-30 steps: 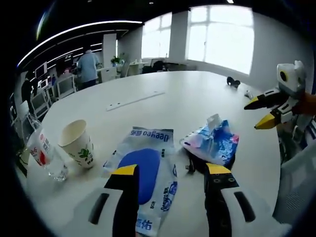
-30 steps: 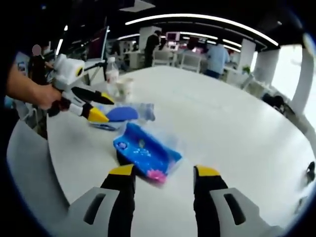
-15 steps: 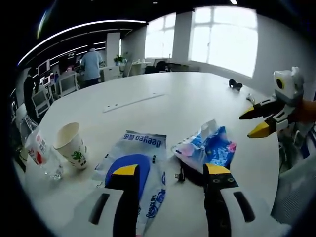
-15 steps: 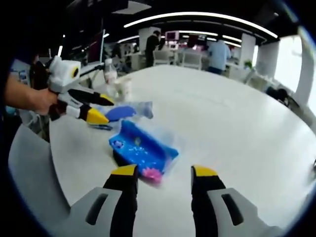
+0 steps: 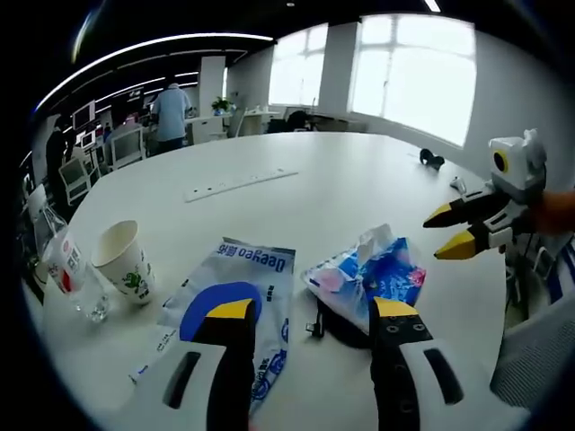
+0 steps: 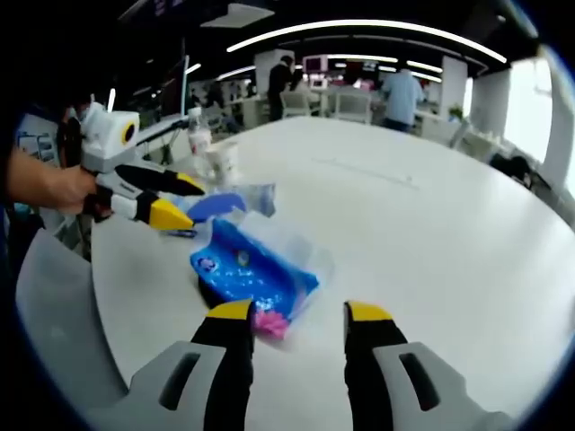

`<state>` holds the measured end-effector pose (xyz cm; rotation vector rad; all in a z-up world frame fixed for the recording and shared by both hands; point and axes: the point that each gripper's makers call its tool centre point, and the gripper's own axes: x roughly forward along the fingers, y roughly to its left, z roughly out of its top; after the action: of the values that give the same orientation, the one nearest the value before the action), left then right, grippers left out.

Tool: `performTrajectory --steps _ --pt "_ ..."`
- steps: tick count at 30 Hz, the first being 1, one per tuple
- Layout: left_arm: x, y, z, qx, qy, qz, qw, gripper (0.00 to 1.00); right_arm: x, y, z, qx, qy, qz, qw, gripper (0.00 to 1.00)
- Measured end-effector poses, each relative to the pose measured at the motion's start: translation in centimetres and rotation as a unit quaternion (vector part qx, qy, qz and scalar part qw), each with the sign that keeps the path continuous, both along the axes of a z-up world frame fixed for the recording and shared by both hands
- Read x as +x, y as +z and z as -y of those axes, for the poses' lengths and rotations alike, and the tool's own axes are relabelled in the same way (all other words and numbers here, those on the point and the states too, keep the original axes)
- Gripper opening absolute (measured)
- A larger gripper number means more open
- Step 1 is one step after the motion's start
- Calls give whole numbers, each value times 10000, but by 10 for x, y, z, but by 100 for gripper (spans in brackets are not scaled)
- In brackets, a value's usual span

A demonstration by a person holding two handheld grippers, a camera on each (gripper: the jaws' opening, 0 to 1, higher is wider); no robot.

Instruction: Arrange the tabletop items into an orderly group along one side of the table until the central work area is clear of visible clutter.

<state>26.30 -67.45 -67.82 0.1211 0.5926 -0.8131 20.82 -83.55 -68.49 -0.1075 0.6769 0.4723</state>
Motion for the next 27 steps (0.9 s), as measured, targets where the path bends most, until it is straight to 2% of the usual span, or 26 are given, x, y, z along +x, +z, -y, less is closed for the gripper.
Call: performTrajectory --steps 10,27 --pt "-3 -4 7 4 19 -66 10000 48 4 -6 5 35 64 -69 9999 33" --pt "-6 -13 25 -13 -18 -242 9997 38 11 -16 5 273 204 -270 9991 23"
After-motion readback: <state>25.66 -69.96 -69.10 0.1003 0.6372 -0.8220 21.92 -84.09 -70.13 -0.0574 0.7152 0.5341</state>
